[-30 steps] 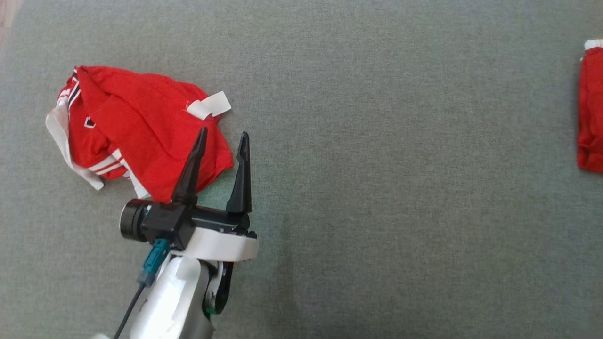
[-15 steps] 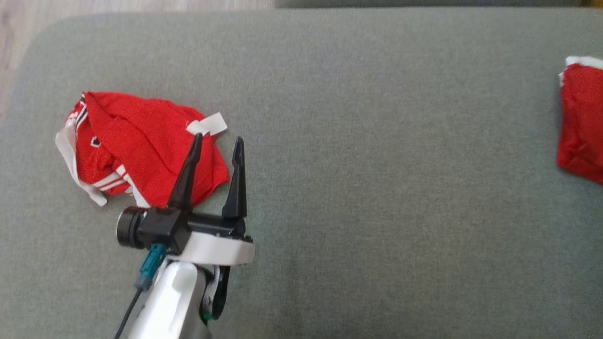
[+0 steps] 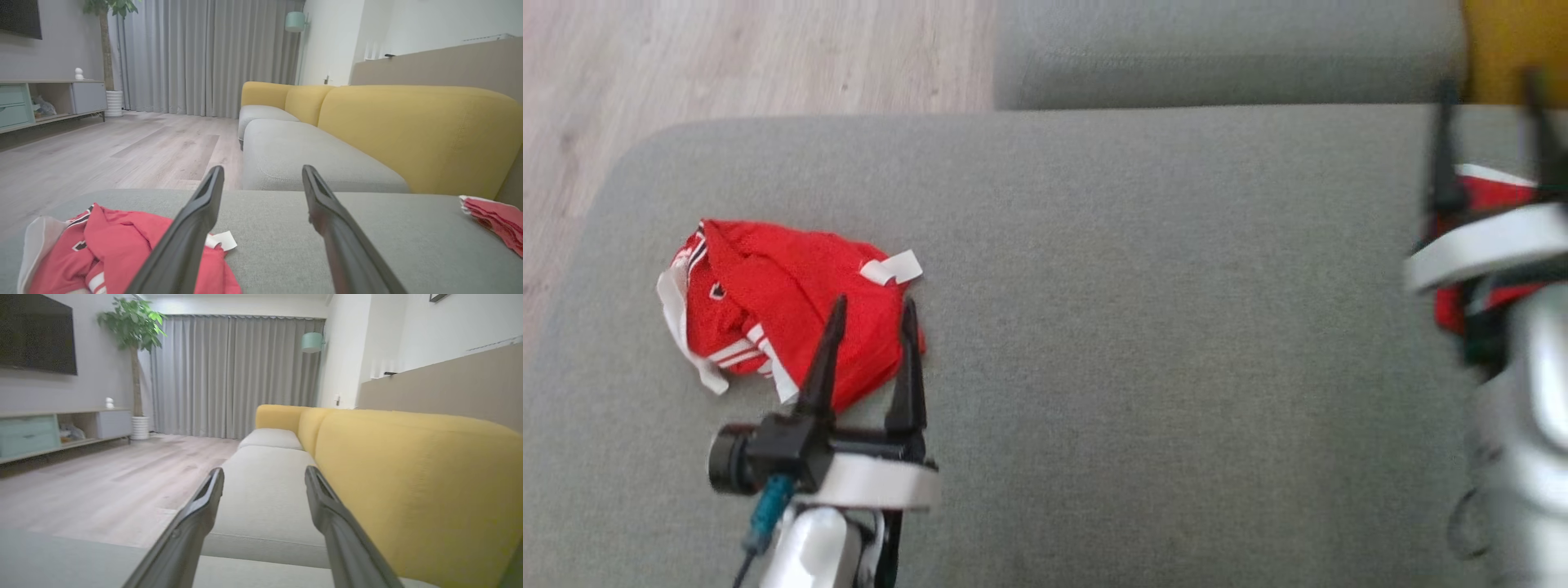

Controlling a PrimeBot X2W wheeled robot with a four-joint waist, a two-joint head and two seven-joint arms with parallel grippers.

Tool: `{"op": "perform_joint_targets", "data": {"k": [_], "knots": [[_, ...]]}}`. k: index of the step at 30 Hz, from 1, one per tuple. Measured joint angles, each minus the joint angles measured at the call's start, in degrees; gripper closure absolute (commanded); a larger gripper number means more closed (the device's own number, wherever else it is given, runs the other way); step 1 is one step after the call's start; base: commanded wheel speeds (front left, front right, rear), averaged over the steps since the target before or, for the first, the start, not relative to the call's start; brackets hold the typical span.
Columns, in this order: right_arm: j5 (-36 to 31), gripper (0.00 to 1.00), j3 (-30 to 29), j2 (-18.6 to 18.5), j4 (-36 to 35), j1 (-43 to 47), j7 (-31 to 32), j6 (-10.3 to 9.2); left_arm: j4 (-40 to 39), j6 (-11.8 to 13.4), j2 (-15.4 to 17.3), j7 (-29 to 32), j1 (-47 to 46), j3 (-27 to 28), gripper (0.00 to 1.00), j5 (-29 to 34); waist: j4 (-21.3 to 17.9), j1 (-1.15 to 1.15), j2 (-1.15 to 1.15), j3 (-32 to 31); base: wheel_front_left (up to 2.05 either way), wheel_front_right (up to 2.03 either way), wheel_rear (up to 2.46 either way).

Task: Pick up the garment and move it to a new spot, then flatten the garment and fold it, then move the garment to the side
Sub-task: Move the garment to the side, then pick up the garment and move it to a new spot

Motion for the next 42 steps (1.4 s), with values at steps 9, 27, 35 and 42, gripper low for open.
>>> {"op": "perform_joint_targets", "data": {"k": [9,27,35,42], "knots": [[1.0,0.00,2.7,8.1,-5.5,17.3,-3.7,0.00,0.8,-1.9,0.2,0.0,3.8,1.1,0.00,2.1,-1.3,0.00,0.00,-3.0,0.00,0.00,0.00],[4.6,0.00,2.4,9.7,-12.6,32.1,-5.2,0.00,1.2,-1.3,0.2,0.0,6.9,1.8,0.00,0.8,-2.6,0.01,0.00,-3.3,0.00,0.00,0.00],[5.3,0.00,2.9,9.7,-13.0,32.1,-5.2,0.00,1.2,-1.3,0.2,0.0,6.9,1.9,0.00,0.4,-2.3,0.01,0.00,-3.2,0.00,0.00,0.00],[5.6,0.00,5.4,9.7,-13.0,32.1,-5.4,0.00,1.2,-1.2,0.2,0.0,6.9,2.0,0.00,0.4,0.1,0.01,0.00,-3.3,0.00,0.00,0.00]]}}
